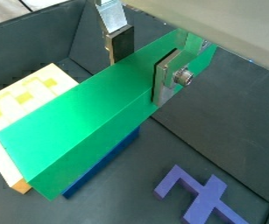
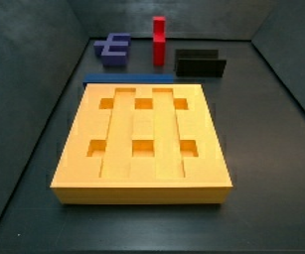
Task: Pick up the green object. Move up. Move to above the board. Insert the green object.
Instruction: Move to above the board.
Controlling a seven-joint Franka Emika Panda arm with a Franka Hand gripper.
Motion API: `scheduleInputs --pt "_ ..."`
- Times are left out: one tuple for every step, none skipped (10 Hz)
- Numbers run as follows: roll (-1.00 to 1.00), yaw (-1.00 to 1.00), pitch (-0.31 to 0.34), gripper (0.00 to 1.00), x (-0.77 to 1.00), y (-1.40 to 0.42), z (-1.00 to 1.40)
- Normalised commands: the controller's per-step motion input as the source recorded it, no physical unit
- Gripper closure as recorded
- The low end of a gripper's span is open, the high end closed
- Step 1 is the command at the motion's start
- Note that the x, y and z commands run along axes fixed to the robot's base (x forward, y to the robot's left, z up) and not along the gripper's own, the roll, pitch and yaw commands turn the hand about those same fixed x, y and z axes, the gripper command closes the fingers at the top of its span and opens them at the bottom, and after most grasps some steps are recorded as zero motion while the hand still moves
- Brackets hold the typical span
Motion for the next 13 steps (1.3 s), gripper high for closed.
scheduleInputs --pt "0.03 1.0 0.012 1.0 0.32 -1.4 0.23" --pt "0.03 1.0 0.022 1.0 0.34 -1.4 0.23" --pt "0.03 1.0 0.029 1.0 0.37 -1.4 0.24" --pt "0.03 1.0 0.037 1.0 0.38 -1.4 0.23" --pt "0.04 1.0 0.045 1.0 0.4 -1.4 0.24" --pt "0.04 1.0 0.059 1.0 0.46 -1.4 0.25" --pt "0.04 1.0 0.07 1.0 0.25 -0.67 0.13" --pt "0.05 1.0 0.081 1.0 0.13 -0.22 0.06" --pt "0.04 1.0 0.08 1.0 0.07 -0.13 0.05" --pt "0.05 1.0 0.085 1.0 0.04 -0.1 0.04" --pt "0.05 1.0 0.093 1.0 0.05 -0.08 0.03" --pt "0.06 1.0 0.102 1.0 0.06 -0.05 0.03" --pt "0.06 1.0 0.112 1.0 0.06 -0.05 0.02"
